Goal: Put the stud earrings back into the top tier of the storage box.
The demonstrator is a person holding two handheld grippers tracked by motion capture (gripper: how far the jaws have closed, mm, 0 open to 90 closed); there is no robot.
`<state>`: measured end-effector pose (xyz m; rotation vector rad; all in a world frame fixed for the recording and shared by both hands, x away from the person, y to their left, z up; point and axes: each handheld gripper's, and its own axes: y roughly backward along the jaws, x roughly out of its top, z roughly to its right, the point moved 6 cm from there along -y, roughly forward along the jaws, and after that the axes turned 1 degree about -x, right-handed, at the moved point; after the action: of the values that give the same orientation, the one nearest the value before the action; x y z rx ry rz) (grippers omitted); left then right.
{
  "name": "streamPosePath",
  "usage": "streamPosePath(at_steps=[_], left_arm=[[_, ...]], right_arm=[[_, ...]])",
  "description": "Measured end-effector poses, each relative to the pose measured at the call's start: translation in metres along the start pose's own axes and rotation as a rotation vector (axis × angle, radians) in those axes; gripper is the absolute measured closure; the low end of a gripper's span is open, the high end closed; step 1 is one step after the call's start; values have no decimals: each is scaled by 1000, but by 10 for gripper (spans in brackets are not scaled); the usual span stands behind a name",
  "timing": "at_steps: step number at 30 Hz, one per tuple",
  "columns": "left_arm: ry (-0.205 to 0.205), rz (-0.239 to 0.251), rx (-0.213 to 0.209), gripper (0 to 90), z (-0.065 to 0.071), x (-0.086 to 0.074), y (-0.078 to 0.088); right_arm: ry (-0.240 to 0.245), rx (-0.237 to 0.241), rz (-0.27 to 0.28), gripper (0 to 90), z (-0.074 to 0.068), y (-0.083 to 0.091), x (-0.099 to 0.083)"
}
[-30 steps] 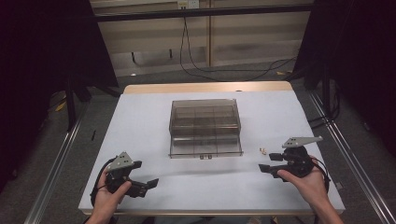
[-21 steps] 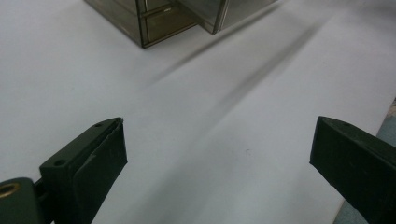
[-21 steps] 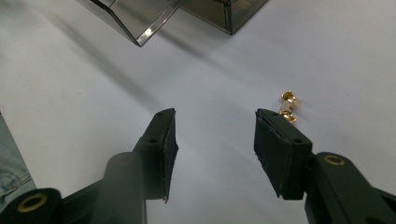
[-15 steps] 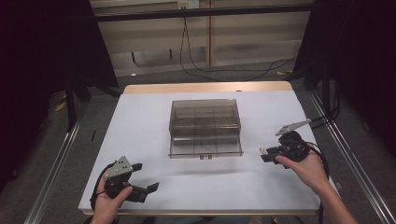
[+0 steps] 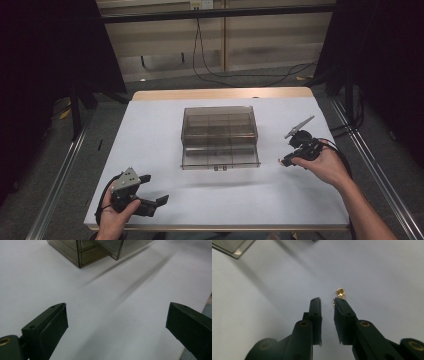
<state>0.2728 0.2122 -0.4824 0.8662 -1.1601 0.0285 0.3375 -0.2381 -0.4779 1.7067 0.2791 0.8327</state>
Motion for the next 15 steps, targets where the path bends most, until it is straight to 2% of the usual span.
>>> streamPosePath(at_steps=[3,11,12,15], left_arm=[[-8,-1,4,39,0,0,1],[-7,4,-1,39,1,0,0],[-6,3,0,40,1,0,0],[-8,-1,6,39,1,0,0]], right_arm=[[2,0,-32,800,3,-5,1],[-2,7,-76,833,9,-16,1],[16,9,-77,836,10,-17,1],[22,10,-90,838,11,-19,3]])
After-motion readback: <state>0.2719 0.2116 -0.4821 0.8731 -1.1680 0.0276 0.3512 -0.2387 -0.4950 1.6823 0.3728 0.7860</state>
